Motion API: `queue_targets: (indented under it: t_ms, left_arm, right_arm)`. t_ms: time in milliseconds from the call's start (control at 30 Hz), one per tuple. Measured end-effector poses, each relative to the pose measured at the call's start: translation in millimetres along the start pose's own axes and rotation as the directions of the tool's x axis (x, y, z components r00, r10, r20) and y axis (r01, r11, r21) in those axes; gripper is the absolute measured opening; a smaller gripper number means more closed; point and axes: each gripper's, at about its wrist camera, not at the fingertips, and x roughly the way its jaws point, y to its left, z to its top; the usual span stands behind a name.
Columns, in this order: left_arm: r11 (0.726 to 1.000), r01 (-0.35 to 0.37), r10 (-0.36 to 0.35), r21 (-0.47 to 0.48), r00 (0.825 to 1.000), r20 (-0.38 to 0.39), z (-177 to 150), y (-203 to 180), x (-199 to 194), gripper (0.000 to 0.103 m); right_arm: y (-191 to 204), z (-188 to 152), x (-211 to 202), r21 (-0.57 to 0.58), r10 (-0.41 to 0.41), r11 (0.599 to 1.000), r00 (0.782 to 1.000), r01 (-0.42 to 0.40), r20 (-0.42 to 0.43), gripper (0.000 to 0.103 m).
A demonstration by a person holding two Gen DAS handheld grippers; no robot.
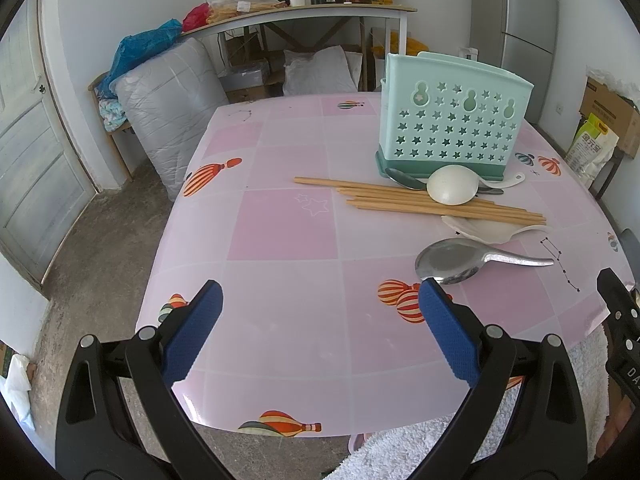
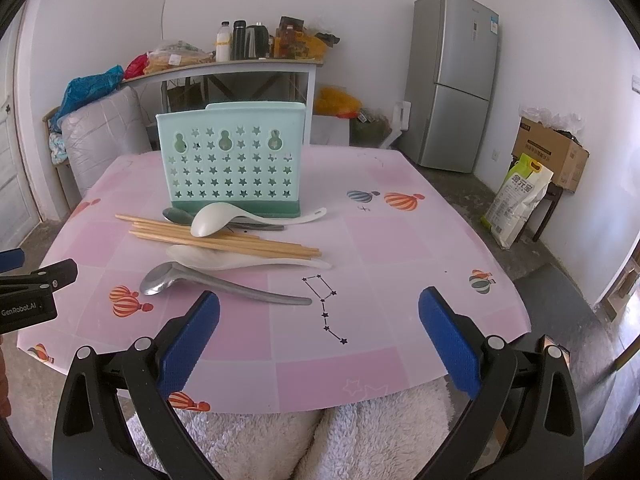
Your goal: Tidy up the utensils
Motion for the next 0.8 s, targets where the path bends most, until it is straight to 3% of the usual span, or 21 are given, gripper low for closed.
queue_targets:
  t_ms: [800]
  left_arm:
    - [1.000,0.000,0.000,-0.003,1.000,0.000,1.3,2.1,-2.3,0.094]
  right_arm:
    - [1.2,2.3,-0.1,-0.004,-0.001,1.000,1.000,0.001,0.005,0.097]
